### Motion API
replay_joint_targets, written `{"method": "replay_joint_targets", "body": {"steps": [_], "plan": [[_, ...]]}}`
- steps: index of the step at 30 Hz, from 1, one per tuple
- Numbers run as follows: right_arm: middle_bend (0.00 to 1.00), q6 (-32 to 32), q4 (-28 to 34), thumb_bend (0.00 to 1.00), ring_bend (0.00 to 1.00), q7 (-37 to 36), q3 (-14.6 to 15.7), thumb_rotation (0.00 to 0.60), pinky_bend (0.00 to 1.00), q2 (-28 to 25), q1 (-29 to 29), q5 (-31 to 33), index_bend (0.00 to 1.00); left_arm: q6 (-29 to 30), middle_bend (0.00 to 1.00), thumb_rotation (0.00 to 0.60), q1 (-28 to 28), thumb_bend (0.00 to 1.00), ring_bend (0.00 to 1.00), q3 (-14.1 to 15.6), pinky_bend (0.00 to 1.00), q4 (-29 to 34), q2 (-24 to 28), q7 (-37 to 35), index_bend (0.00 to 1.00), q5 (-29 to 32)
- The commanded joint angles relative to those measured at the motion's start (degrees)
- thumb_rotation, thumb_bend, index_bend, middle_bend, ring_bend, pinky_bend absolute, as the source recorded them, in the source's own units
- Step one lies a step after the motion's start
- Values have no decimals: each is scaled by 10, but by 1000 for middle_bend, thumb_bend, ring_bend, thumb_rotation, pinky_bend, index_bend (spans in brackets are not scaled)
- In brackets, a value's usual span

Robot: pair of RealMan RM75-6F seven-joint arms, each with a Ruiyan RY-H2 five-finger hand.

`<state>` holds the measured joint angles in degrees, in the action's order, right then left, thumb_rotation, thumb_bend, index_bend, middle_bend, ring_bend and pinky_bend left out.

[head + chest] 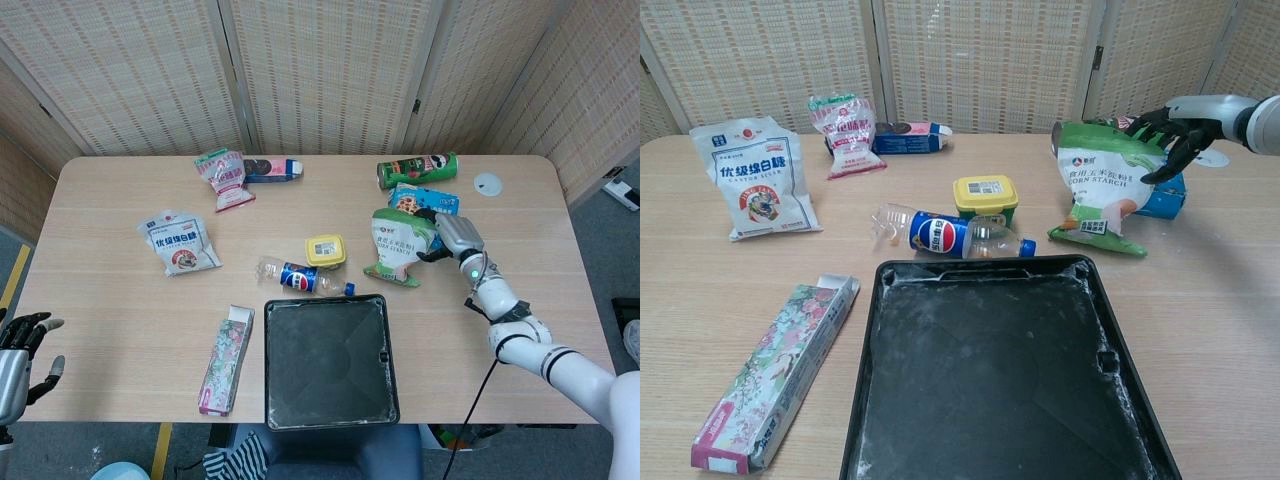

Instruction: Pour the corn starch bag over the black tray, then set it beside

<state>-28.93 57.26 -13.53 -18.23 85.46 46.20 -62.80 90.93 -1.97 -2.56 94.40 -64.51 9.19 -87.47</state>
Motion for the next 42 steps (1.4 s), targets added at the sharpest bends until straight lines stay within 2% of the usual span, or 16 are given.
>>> {"method": "replay_joint_targets", "body": {"steps": [1, 6, 11, 17, 22, 30, 37, 42], "plan": [[324, -33, 38, 304, 302, -38, -3, 600, 238, -22, -20, -36, 289, 1, 252, 600, 0, 436, 224, 0, 77, -1, 0, -1, 321, 0], [371, -60, 78, 305, 329, -76, 3, 600, 244, -41, -33, -69, 344, 1, 252, 600, 0, 435, 224, -1, 77, -3, -1, -4, 322, -1], [384, -75, 89, 304, 342, -67, 13, 600, 254, -39, -31, -77, 359, 3, 252, 600, 1, 436, 224, -1, 77, -4, -1, -6, 324, -3], [431, -102, 107, 304, 385, -24, 25, 600, 286, -31, -30, -77, 395, 4, 252, 600, 4, 436, 224, -1, 77, -7, 1, -10, 328, 0], [455, -117, 99, 314, 417, 41, 33, 600, 317, -9, -25, -54, 457, 5, 252, 600, 5, 436, 224, 0, 77, -10, 0, -14, 333, -2], [517, -142, 102, 507, 479, 111, 41, 600, 380, 8, -27, -17, 618, 5, 252, 600, 7, 436, 224, 0, 77, -18, 0, -24, 338, 1], [546, -164, 126, 554, 538, 133, 40, 600, 407, 4, -40, 10, 677, 5, 252, 600, 8, 436, 224, 0, 77, -22, 0, -29, 338, -1], [566, -181, 172, 580, 582, 141, 36, 600, 443, -25, -58, 34, 702, 4, 252, 600, 6, 436, 224, 0, 77, -23, -1, -31, 338, -4]]}}
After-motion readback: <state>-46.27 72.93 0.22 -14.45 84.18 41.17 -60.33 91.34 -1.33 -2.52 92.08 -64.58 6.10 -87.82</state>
